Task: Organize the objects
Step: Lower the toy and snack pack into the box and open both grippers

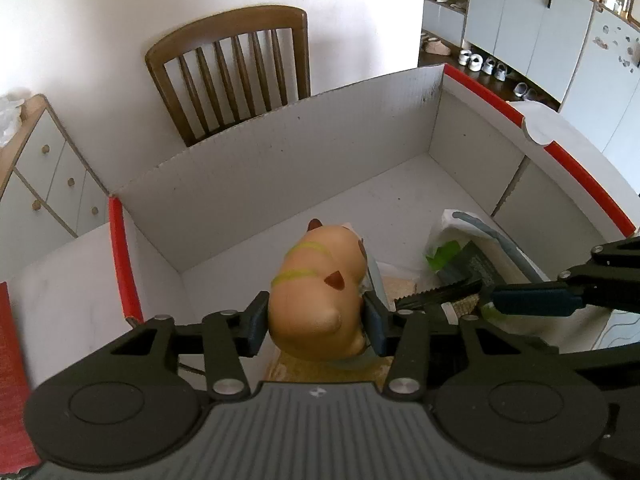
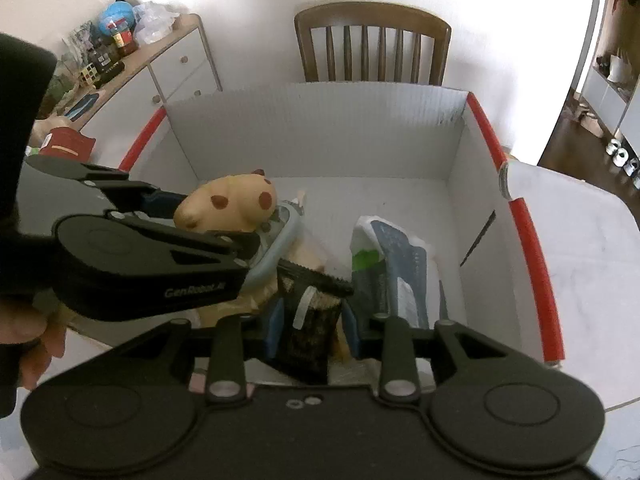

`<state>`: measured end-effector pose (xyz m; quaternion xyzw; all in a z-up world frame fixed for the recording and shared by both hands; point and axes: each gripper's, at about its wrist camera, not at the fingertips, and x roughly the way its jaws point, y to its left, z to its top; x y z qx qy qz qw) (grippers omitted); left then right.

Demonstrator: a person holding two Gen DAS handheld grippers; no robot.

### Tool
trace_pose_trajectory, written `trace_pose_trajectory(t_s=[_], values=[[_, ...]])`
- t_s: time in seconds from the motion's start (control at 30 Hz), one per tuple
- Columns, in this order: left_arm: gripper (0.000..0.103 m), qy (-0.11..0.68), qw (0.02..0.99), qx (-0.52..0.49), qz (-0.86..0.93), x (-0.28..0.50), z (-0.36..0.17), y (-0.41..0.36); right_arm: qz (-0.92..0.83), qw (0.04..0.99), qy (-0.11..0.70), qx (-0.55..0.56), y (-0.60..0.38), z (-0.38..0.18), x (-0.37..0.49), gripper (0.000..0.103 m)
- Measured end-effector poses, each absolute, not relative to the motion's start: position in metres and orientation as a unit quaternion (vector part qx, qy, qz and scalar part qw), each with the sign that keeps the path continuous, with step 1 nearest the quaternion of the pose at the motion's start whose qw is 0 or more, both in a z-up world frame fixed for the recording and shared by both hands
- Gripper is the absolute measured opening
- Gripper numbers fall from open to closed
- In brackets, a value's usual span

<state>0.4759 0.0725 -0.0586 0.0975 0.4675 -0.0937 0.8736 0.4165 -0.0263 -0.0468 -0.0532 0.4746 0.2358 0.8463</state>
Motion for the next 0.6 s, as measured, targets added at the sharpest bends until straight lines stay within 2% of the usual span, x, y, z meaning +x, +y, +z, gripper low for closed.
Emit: trace_pose_trajectory(t_s=[0.03,0.07,0.1,0.6], values=[[0.059,0.465,0.875,0.098,-0.092,0.475,-0.057,0.073,0.237,0.847,0.474,-0.052,-0.028,-0.046,0.416,0.032],[0.069,0.462,0.877,0.097,-0.092,0.474,-0.056,0.073,0.24,0.847,0.472,-0.05,-0.029,-0.044,0.415,0.034],[0.073,0.457,0.88,0.095,-0.092,0.473,-0.054,0.074,0.242,0.847,0.472,-0.047,-0.031,-0.042,0.414,0.034],[0.073,0.423,0.897,0.078,-0.103,0.437,-0.015,0.076,0.255,0.859,0.441,-0.045,-0.053,-0.005,0.385,0.036]])
